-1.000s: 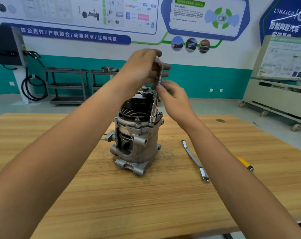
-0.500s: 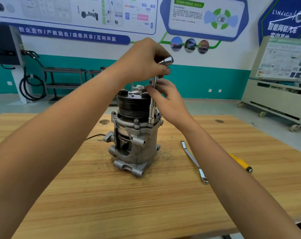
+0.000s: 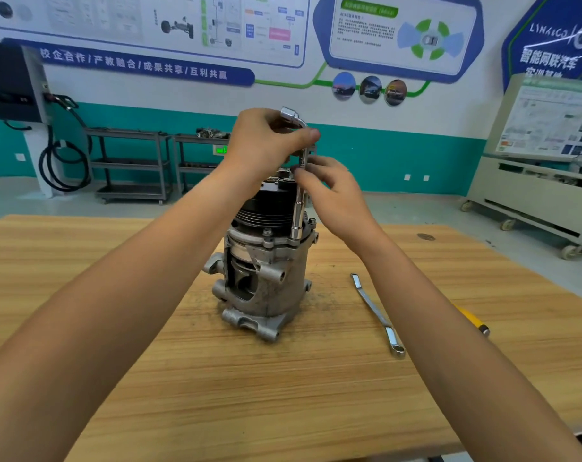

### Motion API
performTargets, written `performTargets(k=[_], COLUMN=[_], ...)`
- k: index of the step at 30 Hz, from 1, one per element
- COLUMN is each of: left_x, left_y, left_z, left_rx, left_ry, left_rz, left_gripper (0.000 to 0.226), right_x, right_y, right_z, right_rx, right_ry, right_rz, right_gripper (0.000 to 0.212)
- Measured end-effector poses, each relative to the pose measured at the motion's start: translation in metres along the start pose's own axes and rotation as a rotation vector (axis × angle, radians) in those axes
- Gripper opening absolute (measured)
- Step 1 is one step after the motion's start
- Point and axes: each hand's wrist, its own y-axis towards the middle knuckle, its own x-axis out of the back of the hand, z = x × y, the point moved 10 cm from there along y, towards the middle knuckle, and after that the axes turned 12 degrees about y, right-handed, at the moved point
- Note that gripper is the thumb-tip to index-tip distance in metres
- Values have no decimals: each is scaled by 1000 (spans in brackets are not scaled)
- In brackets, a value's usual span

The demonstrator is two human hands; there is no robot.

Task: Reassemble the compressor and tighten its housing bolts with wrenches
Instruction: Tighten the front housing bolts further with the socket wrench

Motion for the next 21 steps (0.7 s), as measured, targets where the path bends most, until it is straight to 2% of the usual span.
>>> performTargets(k=[3, 4, 7, 10, 14, 15, 18, 21], left_x=[-11, -14, -17, -30, -29, -27, -27, -27], left_y=[-1, -1, 0, 3, 11, 13, 16, 13], left_z=[8, 4, -22, -32, -36, -40, -54, -65], left_rx=[138, 142, 21, -41, -101, -138, -258, -274], left_ry=[-191, -193, 47, 305, 487, 580, 906, 1070], left_rz=[120, 145, 148, 162, 36, 25, 70, 82], left_gripper=[38, 35, 10, 25, 32, 32, 24, 38], right_x=[8, 10, 6, 8, 13, 11, -2, -19], right_y=[1, 1, 0, -1, -5, -7, -14, -25], right_z=[0, -1, -4, -5, -1, -4, -28, -45], right_rx=[18, 19, 20, 8, 29, 12, -138, -227], right_ry=[23, 33, 29, 7, 49, 39, -19, -166], right_rz=[-35, -46, -53, -90, -71, -29, 161, 313], right_gripper=[23, 22, 21, 22, 21, 27, 71, 108])
